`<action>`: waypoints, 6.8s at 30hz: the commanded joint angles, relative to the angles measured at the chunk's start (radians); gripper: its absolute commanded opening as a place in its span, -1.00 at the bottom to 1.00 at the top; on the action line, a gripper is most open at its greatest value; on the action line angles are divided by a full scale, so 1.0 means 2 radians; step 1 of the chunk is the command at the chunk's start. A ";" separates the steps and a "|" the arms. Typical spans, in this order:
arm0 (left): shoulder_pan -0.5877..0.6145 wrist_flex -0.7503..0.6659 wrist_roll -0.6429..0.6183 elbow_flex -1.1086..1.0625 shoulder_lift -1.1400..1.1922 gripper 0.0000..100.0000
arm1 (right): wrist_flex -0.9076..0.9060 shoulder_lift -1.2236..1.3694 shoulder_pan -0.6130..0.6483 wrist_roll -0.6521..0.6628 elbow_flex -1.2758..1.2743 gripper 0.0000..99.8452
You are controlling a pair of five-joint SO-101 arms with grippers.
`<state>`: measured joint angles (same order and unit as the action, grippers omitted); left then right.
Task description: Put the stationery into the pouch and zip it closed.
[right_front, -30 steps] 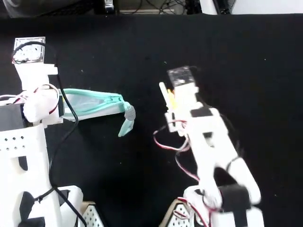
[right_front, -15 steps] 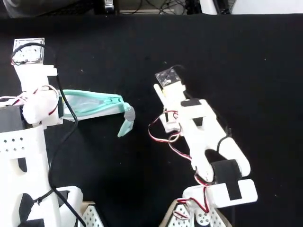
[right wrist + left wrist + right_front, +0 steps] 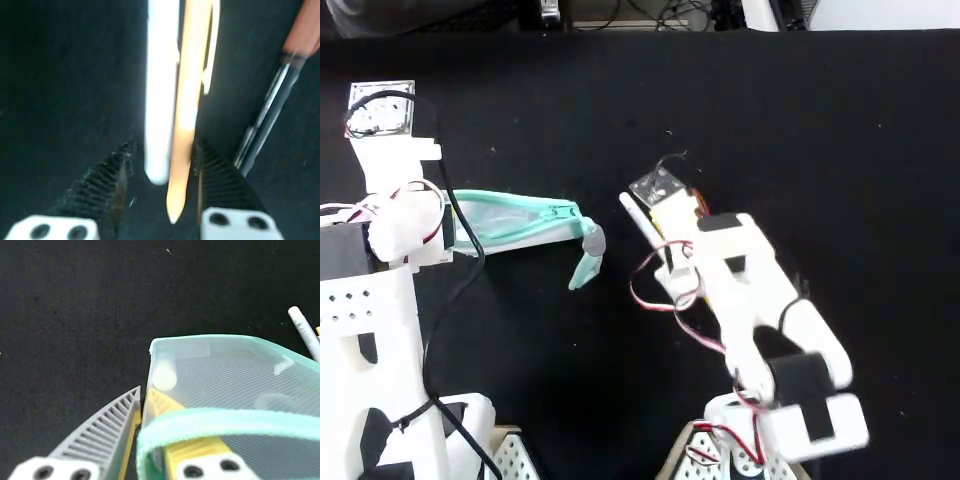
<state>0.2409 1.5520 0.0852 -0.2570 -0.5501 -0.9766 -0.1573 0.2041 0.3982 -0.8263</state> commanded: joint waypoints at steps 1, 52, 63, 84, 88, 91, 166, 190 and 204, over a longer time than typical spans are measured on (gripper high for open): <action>0.011 -0.015 0.007 -0.024 0.009 -0.94 | -0.021 -0.098 0.017 0.022 -0.048 -0.65; 0.010 -0.015 0.005 -0.024 0.009 -0.94 | -0.098 -0.257 0.013 0.159 -0.191 -0.97; 0.012 -0.015 0.006 -0.024 0.009 -0.94 | -0.150 -0.336 0.020 0.175 -0.143 -0.35; 0.012 -0.015 0.006 -0.024 0.009 -0.94 | 0.019 -0.063 0.196 0.032 0.000 -0.53; 0.012 -0.015 0.006 -0.024 0.009 -0.94 | 0.029 -0.008 0.198 0.016 0.040 -0.53; 0.012 -0.015 0.006 -0.024 0.009 -0.94 | 0.041 0.023 0.197 0.017 0.051 -0.54; 0.012 -0.015 0.007 -0.024 0.009 -0.94 | -0.054 -0.180 0.126 -0.042 -0.044 -0.98; 0.010 -0.015 0.005 -0.033 0.010 -0.94 | 0.051 -0.552 0.130 -0.048 0.132 -0.98; 0.008 -0.015 0.005 -0.033 0.010 -0.94 | 0.166 -0.557 0.347 -0.073 0.172 -0.98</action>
<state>0.2409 1.5489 0.0852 -0.2662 -0.5501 -0.6928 -1.2774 0.8439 0.2186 -0.5271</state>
